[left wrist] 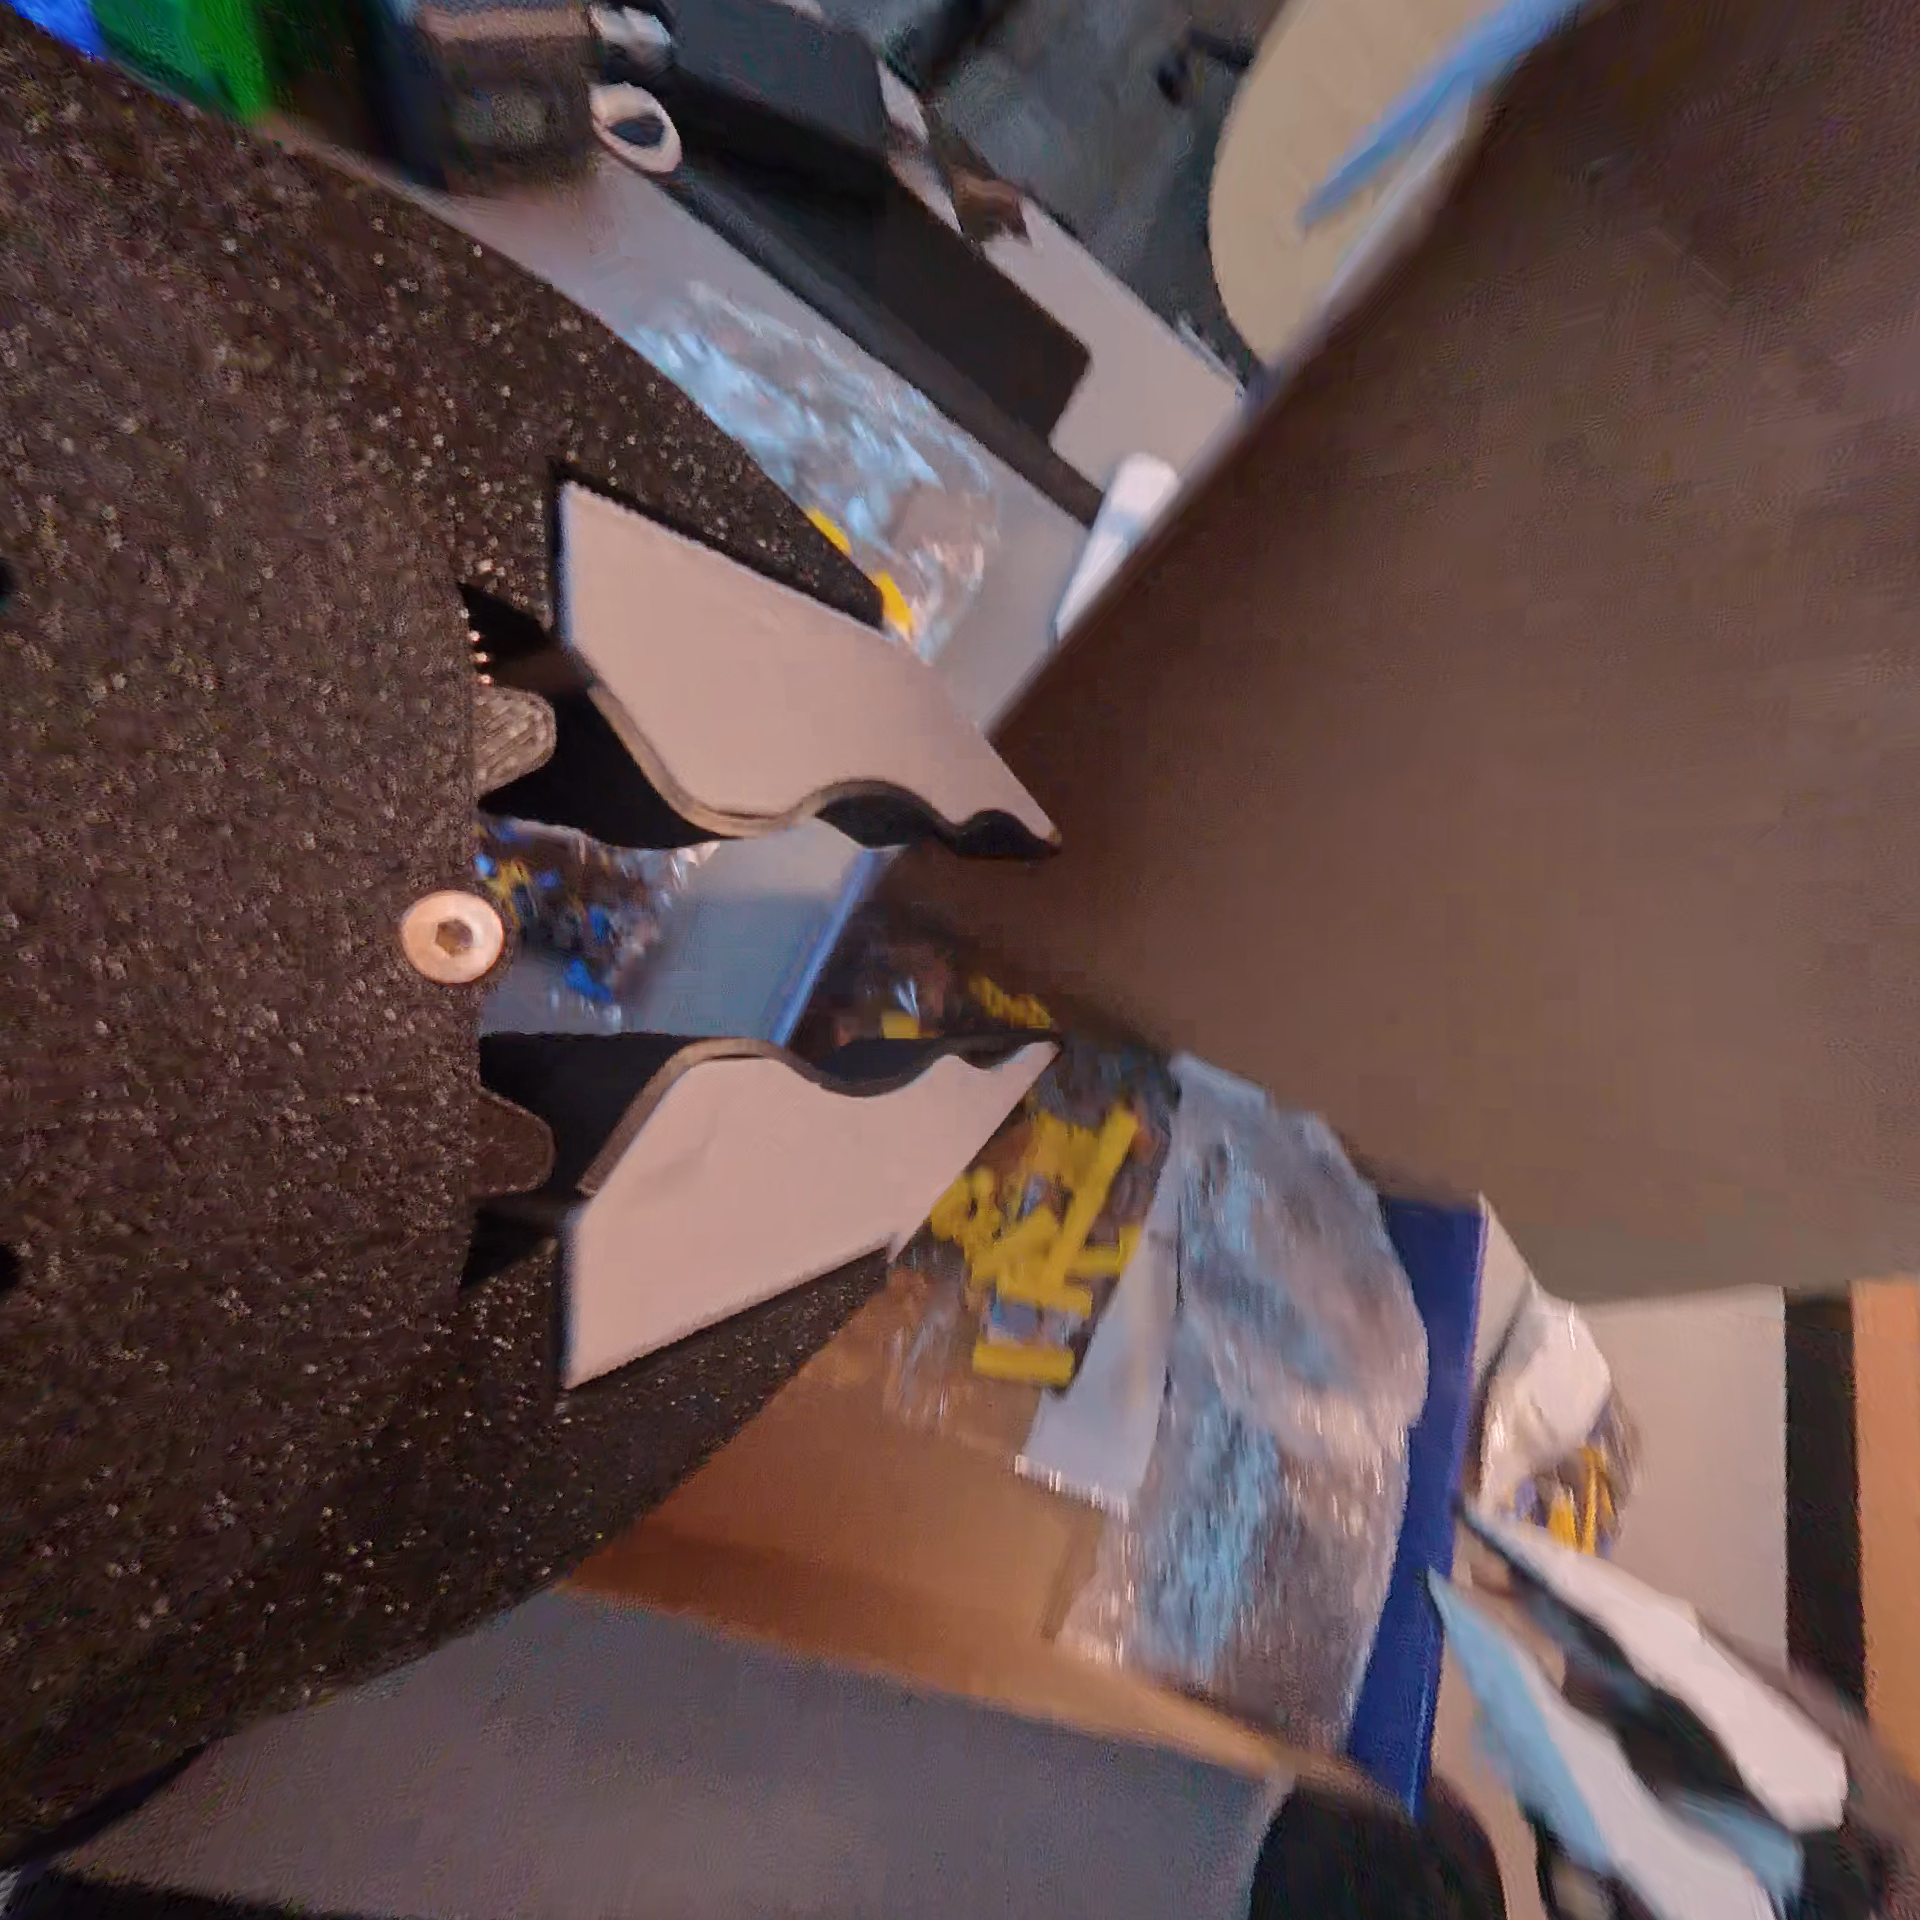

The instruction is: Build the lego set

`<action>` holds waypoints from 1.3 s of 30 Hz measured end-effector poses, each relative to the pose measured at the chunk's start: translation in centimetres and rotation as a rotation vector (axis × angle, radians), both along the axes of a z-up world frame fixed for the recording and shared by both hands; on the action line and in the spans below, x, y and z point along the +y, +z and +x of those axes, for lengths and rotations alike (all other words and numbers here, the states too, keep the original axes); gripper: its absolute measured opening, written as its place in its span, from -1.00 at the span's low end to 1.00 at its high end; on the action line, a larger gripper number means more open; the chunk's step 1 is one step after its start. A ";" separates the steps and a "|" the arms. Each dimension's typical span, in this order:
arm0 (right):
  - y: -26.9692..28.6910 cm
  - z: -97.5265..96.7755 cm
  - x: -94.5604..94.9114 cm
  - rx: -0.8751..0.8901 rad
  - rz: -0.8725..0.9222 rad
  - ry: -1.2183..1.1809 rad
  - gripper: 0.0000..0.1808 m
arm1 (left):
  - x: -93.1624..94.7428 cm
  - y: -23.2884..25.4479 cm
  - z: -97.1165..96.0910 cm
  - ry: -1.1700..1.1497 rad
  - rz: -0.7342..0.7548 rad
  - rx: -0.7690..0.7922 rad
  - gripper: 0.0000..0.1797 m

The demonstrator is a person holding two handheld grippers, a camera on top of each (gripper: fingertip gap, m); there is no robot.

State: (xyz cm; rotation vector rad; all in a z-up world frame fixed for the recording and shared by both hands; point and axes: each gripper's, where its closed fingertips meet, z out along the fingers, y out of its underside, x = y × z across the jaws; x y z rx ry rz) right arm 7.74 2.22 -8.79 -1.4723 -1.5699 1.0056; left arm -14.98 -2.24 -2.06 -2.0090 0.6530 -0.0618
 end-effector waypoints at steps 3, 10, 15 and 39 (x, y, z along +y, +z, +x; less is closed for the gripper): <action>-0.2 -0.5 0.4 -0.009 0.035 -0.009 -0.80 | -1.9 -2.9 6.8 -0.173 -0.077 -0.019 -0.61; 1.2 -2.3 -1.1 0.057 0.000 0.048 -0.80 | -2.1 -14.1 9.9 -0.218 -0.298 0.208 -0.13; 0.8 -1.5 -0.9 0.062 -0.017 0.033 -0.80 | -2.0 -17.0 9.0 -0.216 -0.366 0.326 -0.13; -0.2 -0.7 -1.0 0.067 -0.058 0.022 -0.82 | -0.8 -16.5 8.5 -0.207 -0.362 0.371 -0.51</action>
